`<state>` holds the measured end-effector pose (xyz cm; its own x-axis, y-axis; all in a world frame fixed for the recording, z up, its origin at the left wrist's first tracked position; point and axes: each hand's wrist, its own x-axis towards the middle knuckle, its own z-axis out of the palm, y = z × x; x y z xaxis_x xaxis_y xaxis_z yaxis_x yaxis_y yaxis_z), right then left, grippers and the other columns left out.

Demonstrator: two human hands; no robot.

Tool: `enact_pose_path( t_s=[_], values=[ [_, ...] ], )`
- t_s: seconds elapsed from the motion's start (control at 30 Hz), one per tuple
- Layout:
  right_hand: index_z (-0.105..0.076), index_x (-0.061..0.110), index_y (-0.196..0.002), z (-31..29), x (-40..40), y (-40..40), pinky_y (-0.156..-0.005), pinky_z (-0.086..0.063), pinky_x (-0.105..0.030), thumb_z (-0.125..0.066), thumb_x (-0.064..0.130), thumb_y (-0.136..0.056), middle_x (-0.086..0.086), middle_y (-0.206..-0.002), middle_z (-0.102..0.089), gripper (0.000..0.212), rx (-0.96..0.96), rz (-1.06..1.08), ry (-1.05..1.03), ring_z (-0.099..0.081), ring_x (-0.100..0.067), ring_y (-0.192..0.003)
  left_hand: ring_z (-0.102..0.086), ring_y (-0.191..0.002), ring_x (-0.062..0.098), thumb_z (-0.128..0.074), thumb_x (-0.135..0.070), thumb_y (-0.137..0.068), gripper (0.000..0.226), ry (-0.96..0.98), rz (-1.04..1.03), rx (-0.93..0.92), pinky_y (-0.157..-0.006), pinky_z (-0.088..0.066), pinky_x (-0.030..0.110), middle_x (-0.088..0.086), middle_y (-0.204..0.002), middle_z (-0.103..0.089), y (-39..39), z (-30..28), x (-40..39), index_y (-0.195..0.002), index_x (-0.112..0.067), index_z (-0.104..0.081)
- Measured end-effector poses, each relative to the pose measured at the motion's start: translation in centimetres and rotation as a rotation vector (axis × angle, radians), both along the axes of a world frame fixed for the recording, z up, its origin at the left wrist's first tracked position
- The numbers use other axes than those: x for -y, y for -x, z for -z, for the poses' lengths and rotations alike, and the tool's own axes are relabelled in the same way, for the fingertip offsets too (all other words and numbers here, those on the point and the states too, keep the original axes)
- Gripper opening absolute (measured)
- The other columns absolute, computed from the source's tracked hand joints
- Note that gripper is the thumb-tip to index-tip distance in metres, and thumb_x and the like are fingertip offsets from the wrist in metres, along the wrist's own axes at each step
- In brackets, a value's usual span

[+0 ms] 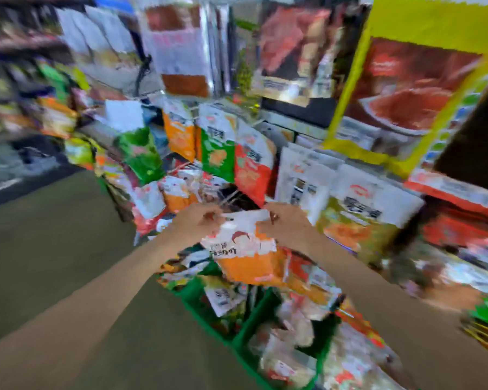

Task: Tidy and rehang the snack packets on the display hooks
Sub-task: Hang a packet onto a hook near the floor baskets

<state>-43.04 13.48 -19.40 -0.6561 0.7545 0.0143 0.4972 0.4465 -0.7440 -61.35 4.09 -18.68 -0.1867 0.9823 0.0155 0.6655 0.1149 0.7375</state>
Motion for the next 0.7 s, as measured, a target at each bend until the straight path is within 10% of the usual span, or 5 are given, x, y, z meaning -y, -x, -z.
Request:
enact_pose_path(
  t_s=[0.23,0.33,0.47,0.7],
  values=[
    [-0.063,-0.011,-0.08,2.0,-1.2,17.9,-0.053,-0.036,-0.029,-0.058,0.02,-0.09,-0.015,-0.063,-0.056,0.033,0.067,-0.154,0.023,-0.051,-0.021,-0.058,-0.055,-0.071,0.014,-0.053,-0.008,-0.091,0.014,0.047,-0.039,-0.168,-0.063,-0.04,0.008,-0.002,-0.074,-0.054,15.0,1.7,-1.2,-0.096,0.0,-0.063],
    [-0.043,0.004,-0.058,4.5,-2.4,24.1,-0.046,-0.019,-0.021,-0.053,0.014,-0.092,-0.002,-0.048,-0.024,0.037,0.064,-0.211,0.043,-0.027,-0.005,-0.042,-0.061,-0.082,0.024,-0.054,-0.015,-0.091,0.018,0.127,-0.103,-0.157,-0.071,-0.043,0.029,0.008,-0.084,-0.061,20.9,5.0,-3.4,-0.099,-0.002,-0.063],
    [-0.058,-0.014,-0.077,11.4,-5.9,29.5,-0.047,-0.019,-0.02,-0.048,0.015,-0.094,-0.021,-0.056,-0.038,0.036,0.173,-0.143,0.172,-0.037,-0.014,-0.051,-0.063,-0.098,0.026,-0.056,-0.016,-0.09,0.02,0.297,-0.063,-0.101,-0.082,-0.047,0.031,0.013,-0.103,-0.065,26.6,10.6,-8.2,-0.103,-0.004,-0.064],
    [-0.049,0.033,-0.059,21.3,-13.1,35.3,-0.047,-0.028,-0.025,-0.048,0.018,-0.096,-0.007,-0.047,-0.043,0.04,0.312,0.059,0.33,-0.048,-0.024,-0.051,-0.067,-0.082,0.022,-0.059,-0.012,-0.088,0.017,0.557,0.045,0.099,-0.076,-0.056,0.024,0.018,-0.093,-0.07,33.1,20.8,-18.5,-0.092,0.001,-0.069]
  ],
)
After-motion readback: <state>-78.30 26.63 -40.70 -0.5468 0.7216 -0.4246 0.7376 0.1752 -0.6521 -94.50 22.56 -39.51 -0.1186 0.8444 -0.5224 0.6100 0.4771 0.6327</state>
